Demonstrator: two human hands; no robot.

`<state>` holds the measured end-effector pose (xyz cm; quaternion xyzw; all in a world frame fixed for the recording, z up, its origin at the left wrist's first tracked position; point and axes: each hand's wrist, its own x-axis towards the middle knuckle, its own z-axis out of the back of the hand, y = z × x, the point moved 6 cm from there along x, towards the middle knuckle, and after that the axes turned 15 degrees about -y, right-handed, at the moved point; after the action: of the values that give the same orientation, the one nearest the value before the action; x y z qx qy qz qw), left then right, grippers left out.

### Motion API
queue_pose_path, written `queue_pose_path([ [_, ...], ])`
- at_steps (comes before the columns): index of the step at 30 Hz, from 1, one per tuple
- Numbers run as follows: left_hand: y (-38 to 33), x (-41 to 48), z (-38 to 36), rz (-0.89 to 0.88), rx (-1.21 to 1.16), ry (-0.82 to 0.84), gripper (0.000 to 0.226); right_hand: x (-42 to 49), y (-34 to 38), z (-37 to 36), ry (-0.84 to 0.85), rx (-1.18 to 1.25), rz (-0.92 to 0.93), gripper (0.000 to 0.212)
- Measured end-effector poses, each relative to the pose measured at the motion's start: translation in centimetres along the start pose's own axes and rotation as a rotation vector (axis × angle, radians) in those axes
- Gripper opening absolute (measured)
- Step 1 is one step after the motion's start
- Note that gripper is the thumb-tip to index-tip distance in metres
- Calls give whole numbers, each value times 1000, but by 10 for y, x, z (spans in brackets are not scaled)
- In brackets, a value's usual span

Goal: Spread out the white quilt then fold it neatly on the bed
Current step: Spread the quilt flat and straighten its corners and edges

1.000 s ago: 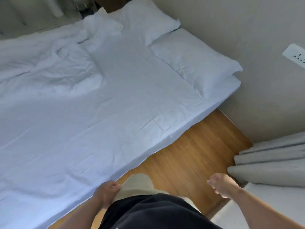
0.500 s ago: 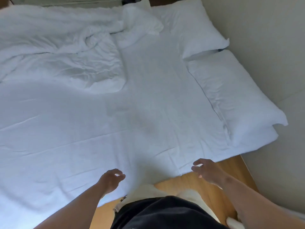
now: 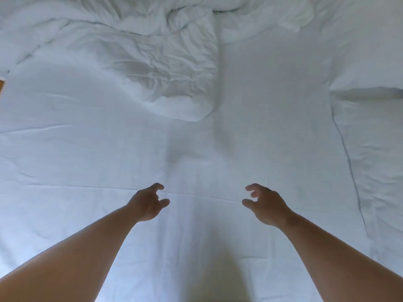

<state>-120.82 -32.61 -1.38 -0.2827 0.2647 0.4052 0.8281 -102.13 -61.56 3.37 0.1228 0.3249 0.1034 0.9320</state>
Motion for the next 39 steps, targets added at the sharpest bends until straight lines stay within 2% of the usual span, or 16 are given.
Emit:
queue_pose_path([
  [3, -21, 78, 19, -73, 120, -109, 62, 89, 43, -7, -56, -77, 164, 65],
  [7, -64, 184, 48, -208, 356, -257, 72, 204, 113, -13, -137, -218, 383, 79],
  [12, -124, 299, 90, -368, 665, -545, 100, 325, 199, -21, -241, -352, 569, 100],
  [16, -127, 371, 72, -346, 646, -434, 97, 396, 208, -59, -116, -454, 560, 117],
  [18, -123, 397, 57, -342, 609, -411, 94, 420, 205, -77, -141, -467, 599, 112],
  [24, -120, 424, 46, -419, 528, -526, 82, 448, 205, -98, -402, -412, 732, 86],
  [34, -118, 426, 55, -429, 507, -627, 66, 444, 214, -87, -519, -277, 714, 63],
  [36, -122, 413, 62, -469, 457, -710, 58, 430, 219, -73, -586, -189, 695, 48],
  [39, -123, 377, 63, -546, 312, -821, 35, 394, 215, -67, -610, -224, 665, 26],
])
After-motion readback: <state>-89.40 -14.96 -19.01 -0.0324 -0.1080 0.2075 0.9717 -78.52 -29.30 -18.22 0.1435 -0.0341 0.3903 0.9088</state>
